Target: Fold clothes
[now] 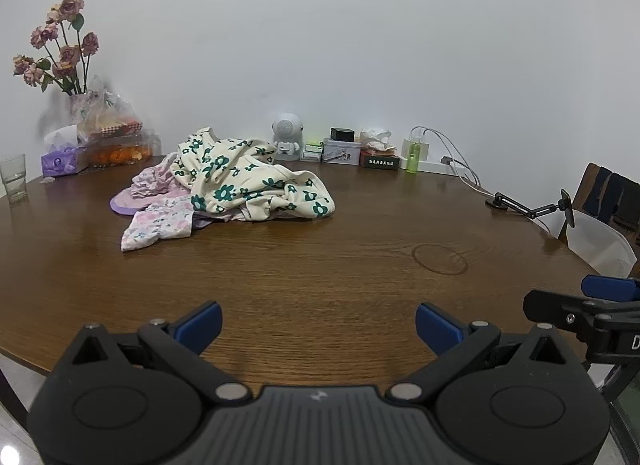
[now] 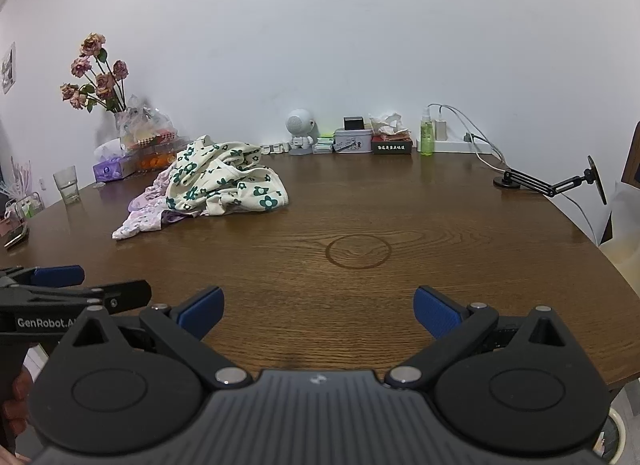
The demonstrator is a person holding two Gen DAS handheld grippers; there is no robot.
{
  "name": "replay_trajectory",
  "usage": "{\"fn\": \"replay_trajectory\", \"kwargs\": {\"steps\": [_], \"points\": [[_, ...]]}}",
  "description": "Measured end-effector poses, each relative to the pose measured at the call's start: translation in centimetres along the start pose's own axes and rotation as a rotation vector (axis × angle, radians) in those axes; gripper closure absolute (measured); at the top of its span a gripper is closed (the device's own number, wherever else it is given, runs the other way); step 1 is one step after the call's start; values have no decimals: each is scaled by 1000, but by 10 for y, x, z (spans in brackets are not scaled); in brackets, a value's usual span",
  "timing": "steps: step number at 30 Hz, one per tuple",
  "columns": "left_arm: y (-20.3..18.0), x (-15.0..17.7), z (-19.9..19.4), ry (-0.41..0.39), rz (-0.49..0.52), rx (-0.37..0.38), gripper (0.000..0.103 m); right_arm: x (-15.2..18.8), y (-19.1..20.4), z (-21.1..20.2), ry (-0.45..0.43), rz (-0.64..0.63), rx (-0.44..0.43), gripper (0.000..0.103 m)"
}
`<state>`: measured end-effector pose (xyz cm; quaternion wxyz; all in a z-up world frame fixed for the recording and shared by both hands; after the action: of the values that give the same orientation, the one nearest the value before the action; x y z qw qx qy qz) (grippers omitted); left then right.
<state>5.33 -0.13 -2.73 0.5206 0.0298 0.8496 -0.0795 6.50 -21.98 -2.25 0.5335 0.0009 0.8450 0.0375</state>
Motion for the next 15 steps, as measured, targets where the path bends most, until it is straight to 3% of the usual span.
{"fn": "replay_trajectory", "kwargs": {"steps": [15], "points": [[0,1,-2,-12,-13,20,0,-3,-7,-5,-38,8,-5,0]]}}
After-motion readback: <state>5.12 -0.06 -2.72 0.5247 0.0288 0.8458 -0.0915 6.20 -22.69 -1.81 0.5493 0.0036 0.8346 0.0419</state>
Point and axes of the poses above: each gripper's, at about its wrist camera, not at the fingertips, and z roughly the way its jaws point, y to its left, x to its underside, the point moved 6 cm from there along z, roughly the way its jaws point, and after that the axes turned 8 degrees about x, right-handed, at the moved point
